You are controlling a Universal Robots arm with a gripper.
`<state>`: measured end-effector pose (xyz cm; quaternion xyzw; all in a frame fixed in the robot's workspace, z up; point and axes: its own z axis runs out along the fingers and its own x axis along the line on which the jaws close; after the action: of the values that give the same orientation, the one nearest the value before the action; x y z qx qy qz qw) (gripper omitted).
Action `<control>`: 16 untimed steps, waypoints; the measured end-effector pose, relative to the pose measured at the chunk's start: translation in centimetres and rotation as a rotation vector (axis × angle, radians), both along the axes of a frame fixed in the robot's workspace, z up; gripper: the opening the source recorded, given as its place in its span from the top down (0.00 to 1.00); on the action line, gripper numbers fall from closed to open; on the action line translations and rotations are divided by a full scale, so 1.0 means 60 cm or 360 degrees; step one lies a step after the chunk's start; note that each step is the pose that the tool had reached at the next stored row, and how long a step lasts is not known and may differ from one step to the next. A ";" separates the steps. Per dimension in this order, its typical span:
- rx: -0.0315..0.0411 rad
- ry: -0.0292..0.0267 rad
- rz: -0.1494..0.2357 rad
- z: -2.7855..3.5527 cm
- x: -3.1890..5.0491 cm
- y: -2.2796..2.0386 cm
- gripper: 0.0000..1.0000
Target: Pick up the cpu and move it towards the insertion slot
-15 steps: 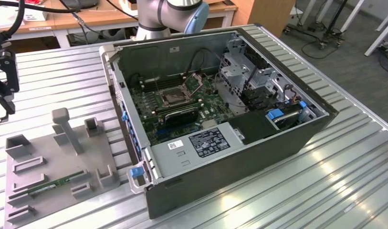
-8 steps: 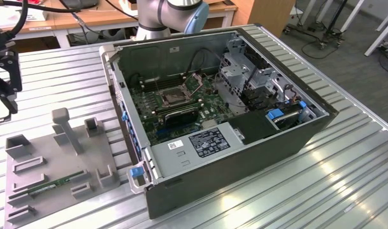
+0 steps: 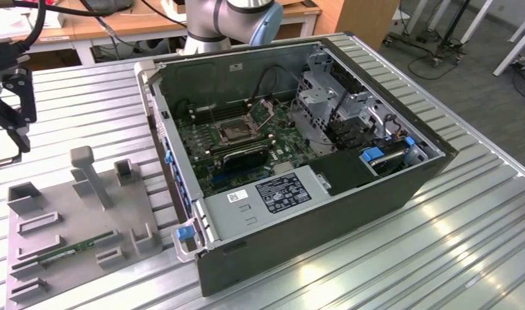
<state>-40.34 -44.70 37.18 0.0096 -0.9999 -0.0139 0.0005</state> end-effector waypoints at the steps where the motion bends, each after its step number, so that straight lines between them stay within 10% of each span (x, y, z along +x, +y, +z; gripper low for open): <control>1: 0.0000 0.00000 0.0000 0.000 0.002 0.0000 0.45; 16: 0.0004 0.00000 0.0000 0.000 0.032 0.0000 0.45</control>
<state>-38.40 -44.70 37.18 0.0095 -0.9998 -0.0152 0.0004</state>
